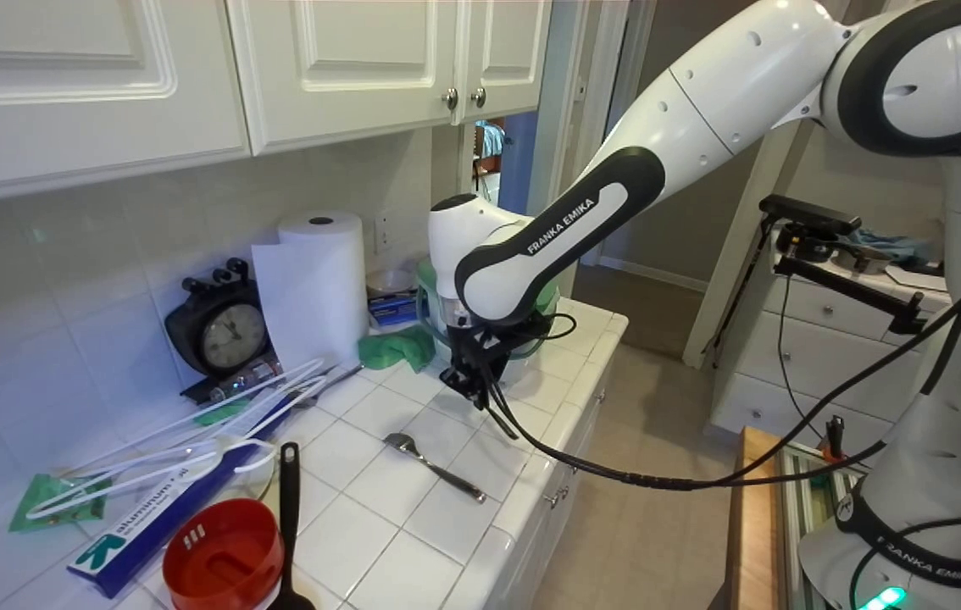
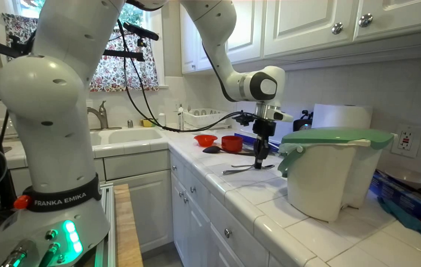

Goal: Use the spoon to close the lid of the bin

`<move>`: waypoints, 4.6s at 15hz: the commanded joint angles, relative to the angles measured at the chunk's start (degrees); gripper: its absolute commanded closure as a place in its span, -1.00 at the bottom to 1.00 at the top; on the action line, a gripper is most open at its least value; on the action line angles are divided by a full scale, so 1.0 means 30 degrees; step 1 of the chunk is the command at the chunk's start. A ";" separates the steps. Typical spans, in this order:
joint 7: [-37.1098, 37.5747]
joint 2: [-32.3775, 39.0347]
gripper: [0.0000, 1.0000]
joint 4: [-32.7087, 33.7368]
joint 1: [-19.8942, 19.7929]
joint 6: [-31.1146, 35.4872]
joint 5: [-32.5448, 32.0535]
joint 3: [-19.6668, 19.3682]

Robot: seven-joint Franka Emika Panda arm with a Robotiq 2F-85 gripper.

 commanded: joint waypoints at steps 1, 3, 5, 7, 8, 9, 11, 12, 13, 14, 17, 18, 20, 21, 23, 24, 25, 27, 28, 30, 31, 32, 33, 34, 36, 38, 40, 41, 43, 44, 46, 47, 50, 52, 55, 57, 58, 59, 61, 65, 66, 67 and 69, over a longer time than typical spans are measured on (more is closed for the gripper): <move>-0.0868 0.0548 0.92 0.0217 0.0154 -0.0034 0.0770 -0.0068; -0.1062 0.0750 0.92 0.0198 0.0173 0.0135 0.0718 -0.0123; -0.1362 0.0945 0.92 0.0208 0.0100 0.0359 0.0817 -0.0137; -0.1553 0.1119 0.92 0.0264 0.0078 0.0358 0.0920 -0.0155; -0.1605 0.1198 0.92 0.0280 0.0080 0.0365 0.0930 -0.0172; -0.1654 0.1256 0.92 0.0303 0.0075 0.0318 0.0975 -0.0176; -0.1773 0.1343 0.92 0.0341 0.0053 0.0320 0.1065 -0.0182; -0.2005 0.1303 0.92 0.0304 -0.0061 0.0487 0.1279 -0.0093; -0.2139 0.1325 0.92 0.0371 -0.0113 0.0444 0.1450 -0.0057; -0.2289 0.1358 0.92 0.0432 -0.0157 0.0366 0.1663 -0.0043; -0.2962 0.1380 0.92 0.0454 -0.0296 0.0060 0.2086 0.0054; -0.3207 0.1377 0.92 0.0440 -0.0304 -0.0045 0.2173 0.0074; -0.3429 0.1422 0.92 0.0455 -0.0233 -0.0067 0.2161 -0.0019; -0.3527 0.1439 0.92 0.0478 -0.0217 -0.0057 0.2135 -0.0040; -0.3537 0.1480 0.92 0.0481 -0.0113 0.0069 0.1905 -0.0144; -0.3502 0.1486 0.92 0.0436 -0.0040 0.0160 0.1738 -0.0218; -0.3420 0.1523 0.92 0.0439 -0.0008 0.0045 0.1704 -0.0263; -0.3440 0.1579 0.92 0.0419 -0.0005 0.0045 0.1641 -0.0322; -0.3519 0.1616 0.92 0.0399 -0.0007 0.0038 0.1570 -0.0352; -0.3571 0.1665 0.92 0.0306 -0.0001 0.0120 0.1536 -0.0404; -0.3621 0.1690 0.92 0.0247 0.0016 0.0234 0.1467 -0.0442; -0.3606 0.1752 0.92 0.0257 0.0043 0.0227 0.1411 -0.0497; -0.3634 0.1796 0.92 0.0252 0.0050 0.0231 0.1388 -0.0527; -0.3664 0.1828 0.92 0.0179 0.0077 0.0310 0.1299 -0.0579; -0.3705 0.1923 0.92 0.0173 0.0086 0.0267 0.1264 -0.0638; -0.3725 0.2006 0.91 0.0228 0.0101 0.0207 0.1232 -0.0696; -0.3687 0.1997 0.91 0.0218 0.0130 0.0202 0.1189 -0.0745; -0.3690 0.1983 0.91 0.0209 0.0131 0.0190 0.1181 -0.0761; -0.3694 0.1967 0.89 0.0171 0.0135 0.0223 0.1170 -0.0776; -0.3688 0.1961 0.85 0.0173 0.0137 0.0232 0.1176 -0.0779; -0.3682 0.1953 0.35 0.0175 0.0145 0.0228 0.1156 -0.0793; -0.3634 0.1962 0.26 0.0181 0.0163 0.0214 0.1115 -0.0825; -0.3589 0.1955 0.08 0.0178 0.0183 0.0260 0.1086 -0.0872; -0.3589 0.1887 -0.39 0.0194 0.0176 0.0255 0.1164 -0.0832; -0.3315 0.1448 -0.82 -0.0034 0.0422 0.0929 0.1057 -0.0828; -0.3100 0.1287 -0.99 -0.0010 0.0511 0.1132 0.1388 -0.0702; -0.3036 0.1220 -1.00 -0.0068 0.0608 0.1387 0.1365 -0.0701; -0.3012 0.1123 -1.00 -0.0097 0.0680 0.1429 0.1381 -0.0679; -0.2952 0.0791 -1.00 -0.0113 0.0799 0.1618 0.1467 -0.0628; -0.1894 -0.0518 -1.00 0.0218 0.1010 0.1041 0.1573 -0.0768; -0.1665 -0.0899 -1.00 0.0291 0.1016 0.0975 0.1504 -0.0796; -0.1260 -0.1396 -1.00 0.0360 0.1054 0.0846 0.1420 -0.0861; -0.0623 -0.2295 -1.00 0.0577 0.0970 0.0273 0.1388 -0.0922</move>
